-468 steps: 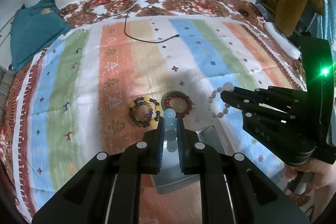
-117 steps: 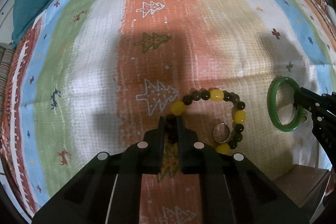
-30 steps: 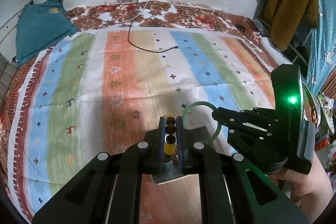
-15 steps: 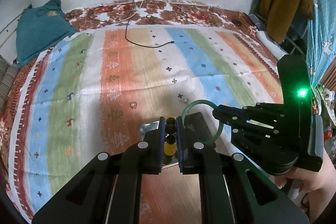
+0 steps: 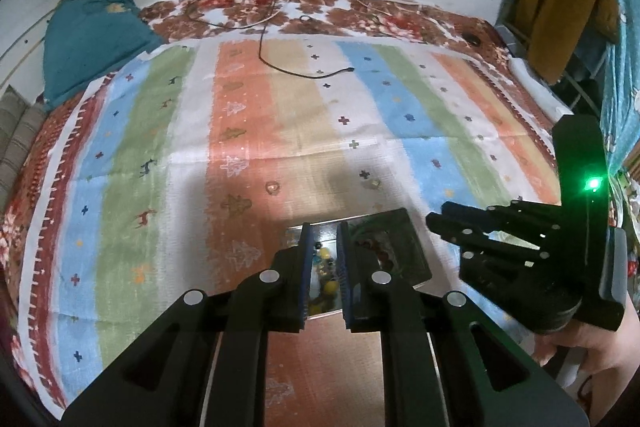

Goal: Organize jewelry
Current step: 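Open both tools to drop the bracelet and bangle into the tin, then move both tools toward the small brown ring and the gold charm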

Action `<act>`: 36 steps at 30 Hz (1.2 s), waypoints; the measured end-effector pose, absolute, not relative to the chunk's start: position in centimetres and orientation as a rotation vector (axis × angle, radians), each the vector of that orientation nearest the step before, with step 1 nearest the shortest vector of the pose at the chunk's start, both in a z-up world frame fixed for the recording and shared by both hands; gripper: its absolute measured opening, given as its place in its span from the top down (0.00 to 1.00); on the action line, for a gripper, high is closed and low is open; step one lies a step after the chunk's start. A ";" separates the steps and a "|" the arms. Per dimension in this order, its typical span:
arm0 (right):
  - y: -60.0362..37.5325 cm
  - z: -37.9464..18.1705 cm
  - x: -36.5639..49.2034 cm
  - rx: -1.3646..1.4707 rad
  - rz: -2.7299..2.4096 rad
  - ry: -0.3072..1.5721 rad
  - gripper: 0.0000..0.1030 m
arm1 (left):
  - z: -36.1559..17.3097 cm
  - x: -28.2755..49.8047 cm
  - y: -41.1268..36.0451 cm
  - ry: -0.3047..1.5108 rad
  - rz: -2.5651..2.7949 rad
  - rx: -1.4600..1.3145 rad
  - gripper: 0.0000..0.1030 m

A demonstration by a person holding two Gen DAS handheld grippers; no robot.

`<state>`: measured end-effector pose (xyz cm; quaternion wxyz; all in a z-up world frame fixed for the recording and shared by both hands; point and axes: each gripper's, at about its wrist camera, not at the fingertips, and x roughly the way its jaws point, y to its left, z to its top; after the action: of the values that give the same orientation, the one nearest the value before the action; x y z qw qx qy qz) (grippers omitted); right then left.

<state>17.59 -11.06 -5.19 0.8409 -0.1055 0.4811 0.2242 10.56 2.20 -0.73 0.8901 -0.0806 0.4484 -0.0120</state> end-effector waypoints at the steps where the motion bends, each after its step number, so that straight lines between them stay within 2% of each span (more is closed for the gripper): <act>1: -11.3 -5.2 17.7 -0.216 0.468 1.021 0.79 | -0.7 10.6 2.4 0.931 -0.022 -0.168 0.87; 5: -11.8 -5.0 18.0 -0.192 0.455 1.022 0.76 | -0.8 10.6 2.7 0.934 -0.011 -0.168 0.76; 12: -11.9 -4.9 18.2 -0.180 0.449 1.021 0.71 | -0.9 10.7 3.3 0.945 0.012 -0.179 0.66; 14: -12.0 -4.9 18.3 -0.176 0.450 1.021 0.68 | -0.9 10.7 3.4 0.947 0.017 -0.180 0.58; 21: -12.0 -4.6 18.3 -0.165 0.447 1.013 0.61 | -1.2 10.9 3.6 0.959 0.032 -0.178 0.49; 23: -12.0 -4.6 18.3 -0.165 0.447 1.014 0.59 | -1.2 11.0 3.7 0.959 0.040 -0.181 0.44; 31: -11.7 -4.7 18.7 -0.164 0.444 1.024 0.47 | -1.9 12.0 4.8 0.984 0.086 -0.194 0.36; 36: -11.4 -5.2 19.5 -0.172 0.435 1.042 0.46 | -2.5 13.0 4.9 1.004 0.110 -0.182 0.31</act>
<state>19.51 -11.43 -5.18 0.8414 -0.0813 0.4929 0.2061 13.02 4.90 -2.48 0.8712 -0.0870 0.4802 0.0529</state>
